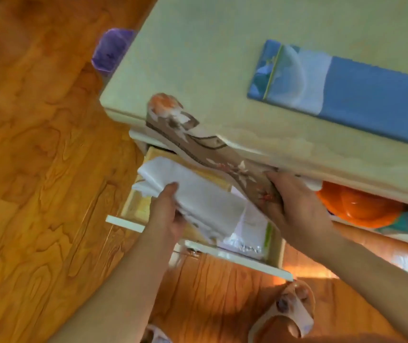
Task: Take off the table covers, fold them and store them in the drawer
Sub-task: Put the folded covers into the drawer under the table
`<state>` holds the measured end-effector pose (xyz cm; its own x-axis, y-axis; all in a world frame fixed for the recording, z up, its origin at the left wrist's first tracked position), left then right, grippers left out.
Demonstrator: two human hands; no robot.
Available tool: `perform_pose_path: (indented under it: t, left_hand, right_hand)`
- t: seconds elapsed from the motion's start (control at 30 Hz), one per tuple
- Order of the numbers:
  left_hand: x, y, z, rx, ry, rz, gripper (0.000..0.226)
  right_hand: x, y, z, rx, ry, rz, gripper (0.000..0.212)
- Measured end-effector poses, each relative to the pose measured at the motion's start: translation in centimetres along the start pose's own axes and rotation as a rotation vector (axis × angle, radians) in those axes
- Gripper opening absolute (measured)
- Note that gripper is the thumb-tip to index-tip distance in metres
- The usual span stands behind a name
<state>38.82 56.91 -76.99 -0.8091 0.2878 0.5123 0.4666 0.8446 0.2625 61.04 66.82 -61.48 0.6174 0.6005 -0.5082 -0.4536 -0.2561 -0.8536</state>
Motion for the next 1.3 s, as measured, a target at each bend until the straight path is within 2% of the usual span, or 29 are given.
perform_pose_path:
  t: [0.13, 0.23, 0.37, 0.4, 0.43, 0.47, 0.5, 0.53, 0.57, 0.6, 0.63, 0.7, 0.77, 0.87, 0.93, 1.0, 1.13, 1.3]
  left_hand:
    - [-4.7, 1.1, 8.6, -0.076, -0.102, -0.103, 0.032]
    - [-6.9, 0.3, 12.0, -0.049, -0.15, -0.012, 0.025]
    - [-6.5, -0.9, 12.3, -0.052, -0.138, 0.095, 0.021]
    - [-6.0, -1.4, 12.0, -0.026, -0.112, 0.146, 0.035]
    - [-5.4, -2.4, 12.3, 0.038, -0.047, 0.24, 0.066]
    - [-4.2, -3.7, 12.4, 0.167, 0.05, 0.428, 0.1]
    - [-2.5, -4.1, 11.6, 0.265, 0.188, 0.708, 0.121]
    - [-1.0, -4.0, 10.7, 0.34, 0.37, 1.015, 0.125]
    - [0.2, -3.4, 9.6, 0.39, 0.565, 1.321, 0.12]
    - [0.8, -2.6, 8.6, 0.397, 0.731, 1.591, 0.111]
    - [1.2, -1.9, 7.6, 0.357, 0.822, 1.795, 0.101]
    - [1.1, -2.1, 8.6, 0.21, 0.816, 2.04, 0.088]
    - [1.3, -3.5, 9.4, 0.081, 0.685, 2.196, 0.084]
    - [1.8, -4.7, 8.8, -0.048, 0.521, 2.267, 0.081]
    - [2.0, -4.9, 8.6, -0.1, 0.438, 2.231, 0.073]
    - [1.9, -4.9, 8.4, -0.101, 0.449, 2.211, 0.067]
    - [1.6, -5.6, 8.7, -0.098, 0.48, 2.228, 0.072]
    - [2.3, -5.6, 7.3, -0.183, 0.463, 2.182, 0.076]
  right_hand:
    - [3.7, 4.9, 0.8, 0.09, -0.189, -0.149, 0.038]
    - [6.3, 8.4, 0.5, 0.029, -0.268, -0.174, 0.043]
    - [6.9, 12.3, -0.4, -0.084, -0.229, -0.117, 0.047]
    - [6.7, 12.6, -0.7, -0.08, -0.205, -0.106, 0.047]
    - [6.3, 12.4, -1.0, -0.065, -0.181, -0.095, 0.047]
    - [5.9, 11.9, -1.0, -0.041, -0.153, -0.084, 0.045]
    - [5.5, 11.1, -1.0, -0.009, -0.131, -0.074, 0.044]
    - [5.0, 10.2, -1.0, 0.029, -0.122, -0.07, 0.043]
    - [4.5, 9.4, -1.1, 0.074, -0.127, -0.078, 0.043]
    - [4.1, 8.7, -1.1, 0.123, -0.133, -0.1, 0.045]
    - [3.5, 8.3, -1.0, 0.175, -0.142, -0.137, 0.047]
    - [2.4, 8.4, -0.9, 0.267, -0.178, -0.292, 0.053]
    - [1.5, 10.9, -0.8, 0.249, -0.244, -0.498, 0.066]
    - [1.9, 18.2, -0.9, -0.06, -0.357, -0.692, 0.087]
    - [2.7, 22.0, -1.2, -0.247, -0.406, -0.746, 0.081]
    - [3.6, 23.1, -0.8, -0.364, -0.395, -0.708, 0.066]
    - [2.8, 23.2, 2.0, -0.469, -0.314, -0.473, 0.072]
    - [1.0, 27.7, 5.2, -0.488, -0.398, -0.471, 0.075]
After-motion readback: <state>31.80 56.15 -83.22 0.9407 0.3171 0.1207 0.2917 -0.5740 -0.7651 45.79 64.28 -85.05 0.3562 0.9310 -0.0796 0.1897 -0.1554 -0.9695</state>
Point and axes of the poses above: each hand's wrist, its own z-axis towards the middle knuckle, its own y-axis out of the palm, x = y × z, the point moved 7 cm from there along z, towards the middle knuckle
